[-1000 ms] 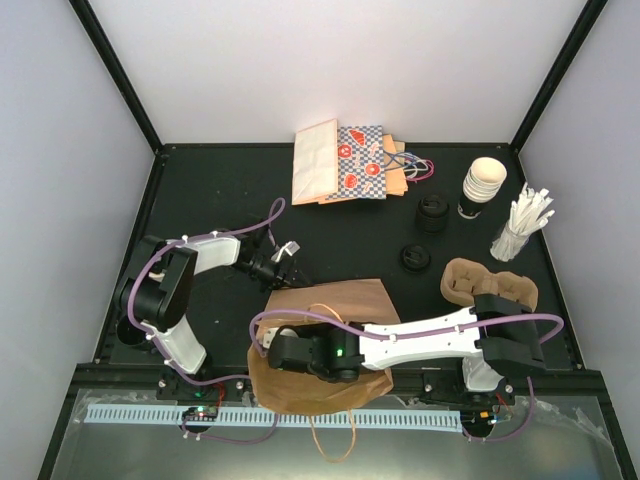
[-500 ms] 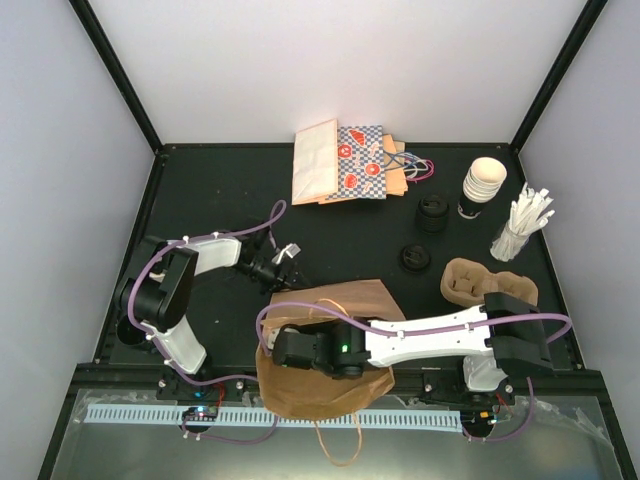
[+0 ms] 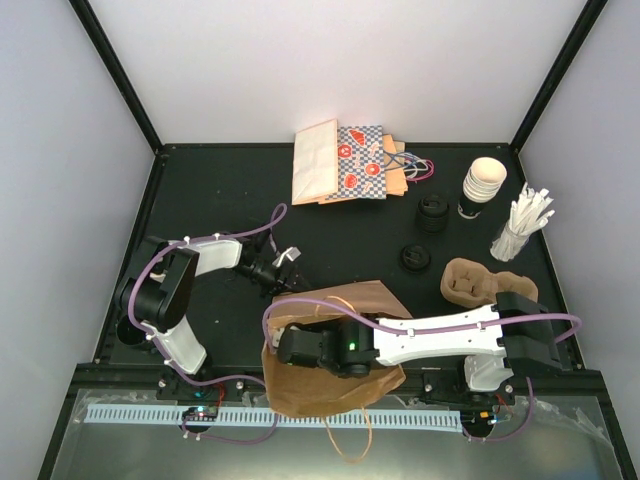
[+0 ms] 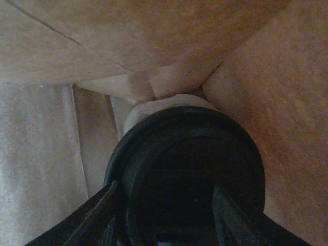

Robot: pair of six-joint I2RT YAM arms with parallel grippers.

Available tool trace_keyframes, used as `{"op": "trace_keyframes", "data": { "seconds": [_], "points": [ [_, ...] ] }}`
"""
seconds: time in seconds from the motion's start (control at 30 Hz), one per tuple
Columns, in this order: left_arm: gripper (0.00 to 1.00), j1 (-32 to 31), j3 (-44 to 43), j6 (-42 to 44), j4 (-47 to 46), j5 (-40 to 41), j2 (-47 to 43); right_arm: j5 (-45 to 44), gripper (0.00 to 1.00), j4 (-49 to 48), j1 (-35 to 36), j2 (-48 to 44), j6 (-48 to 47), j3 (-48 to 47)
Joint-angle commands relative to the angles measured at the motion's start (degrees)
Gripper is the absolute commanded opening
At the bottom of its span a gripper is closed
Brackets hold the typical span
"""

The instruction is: Pack the takeout coffee

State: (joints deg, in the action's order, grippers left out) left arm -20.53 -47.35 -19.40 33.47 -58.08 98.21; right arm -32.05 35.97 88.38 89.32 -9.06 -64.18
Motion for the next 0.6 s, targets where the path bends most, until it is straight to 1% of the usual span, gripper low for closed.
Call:
{"op": "trace_keyframes", "data": {
  "seconds": [0.0,0.17,0.23,0.27,0.47,0.57],
  "points": [
    [0.57,-1.2,0.5,-0.6,3.7,-3.1,-1.2,-6.0,0.52,1.1,-0.3,-2.0,0.3,1.7],
    [0.57,-1.2,0.5,-0.6,3.5,-3.2,-0.9,-3.9,0.57,0.5,-0.2,-1.8,0.6,3.0],
    [0.57,-1.2,0.5,-0.5,3.5,-3.2,-0.8,-2.3,0.69,0.5,-0.2,-1.7,1.0,3.3],
    [0.57,-1.2,0.5,-0.5,3.6,-3.2,-0.8,-1.6,0.72,0.7,-0.2,-1.5,1.2,3.3],
    [0.57,-1.2,0.4,-0.6,3.4,-3.3,-0.6,-1.5,0.79,0.8,-0.1,-1.5,1.6,3.9],
    [0.57,-1.2,0.3,-0.7,3.3,-3.3,-0.5,-2.0,0.89,0.4,-0.2,-1.8,1.4,4.1]
  ]
}}
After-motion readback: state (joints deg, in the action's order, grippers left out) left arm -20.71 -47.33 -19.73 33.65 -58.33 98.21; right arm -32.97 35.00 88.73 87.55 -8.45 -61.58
